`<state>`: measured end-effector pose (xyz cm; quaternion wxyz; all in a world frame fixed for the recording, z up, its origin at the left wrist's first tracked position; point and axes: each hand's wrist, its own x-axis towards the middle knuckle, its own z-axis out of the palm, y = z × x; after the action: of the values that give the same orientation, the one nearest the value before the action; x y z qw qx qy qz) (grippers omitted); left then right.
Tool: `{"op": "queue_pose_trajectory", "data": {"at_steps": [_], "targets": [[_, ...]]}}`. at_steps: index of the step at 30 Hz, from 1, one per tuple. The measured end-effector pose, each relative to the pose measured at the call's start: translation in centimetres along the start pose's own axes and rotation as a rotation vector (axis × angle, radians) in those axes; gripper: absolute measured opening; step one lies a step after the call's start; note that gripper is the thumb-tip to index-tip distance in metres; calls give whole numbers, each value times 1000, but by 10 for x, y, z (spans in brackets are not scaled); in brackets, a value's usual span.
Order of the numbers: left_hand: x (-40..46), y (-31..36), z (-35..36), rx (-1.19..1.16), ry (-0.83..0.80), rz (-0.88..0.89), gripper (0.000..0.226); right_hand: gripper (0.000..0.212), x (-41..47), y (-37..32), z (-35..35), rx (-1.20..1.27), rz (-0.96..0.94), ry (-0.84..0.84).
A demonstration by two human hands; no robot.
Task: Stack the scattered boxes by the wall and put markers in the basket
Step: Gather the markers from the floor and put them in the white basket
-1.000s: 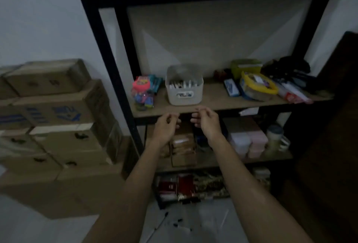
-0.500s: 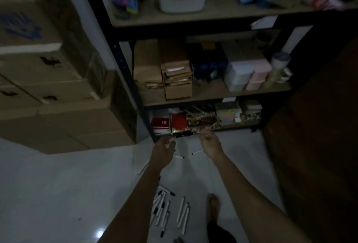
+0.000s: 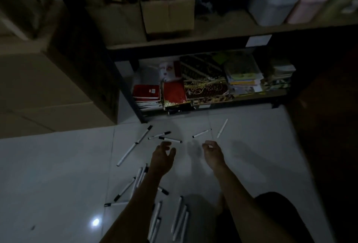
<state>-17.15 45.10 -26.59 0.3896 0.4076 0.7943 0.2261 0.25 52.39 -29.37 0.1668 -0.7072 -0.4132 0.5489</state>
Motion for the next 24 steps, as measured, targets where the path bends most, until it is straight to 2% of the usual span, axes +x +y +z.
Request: {"op": "queue_pose_trajectory", "data": {"at_steps": [8,14,20,24], "targets": [[116,-92,93,63,27,92,43,27,144,86,60,48,-32,91],[178,-135,138,147,93,172,52,49,214,118,60,-42,-93,188],[201,-153,146,230,190,190,63,70,257,128,40,-189,-90,361],[220,-163,145,308,186,238,65,84,277,131,44,-327,-91,350]]}}
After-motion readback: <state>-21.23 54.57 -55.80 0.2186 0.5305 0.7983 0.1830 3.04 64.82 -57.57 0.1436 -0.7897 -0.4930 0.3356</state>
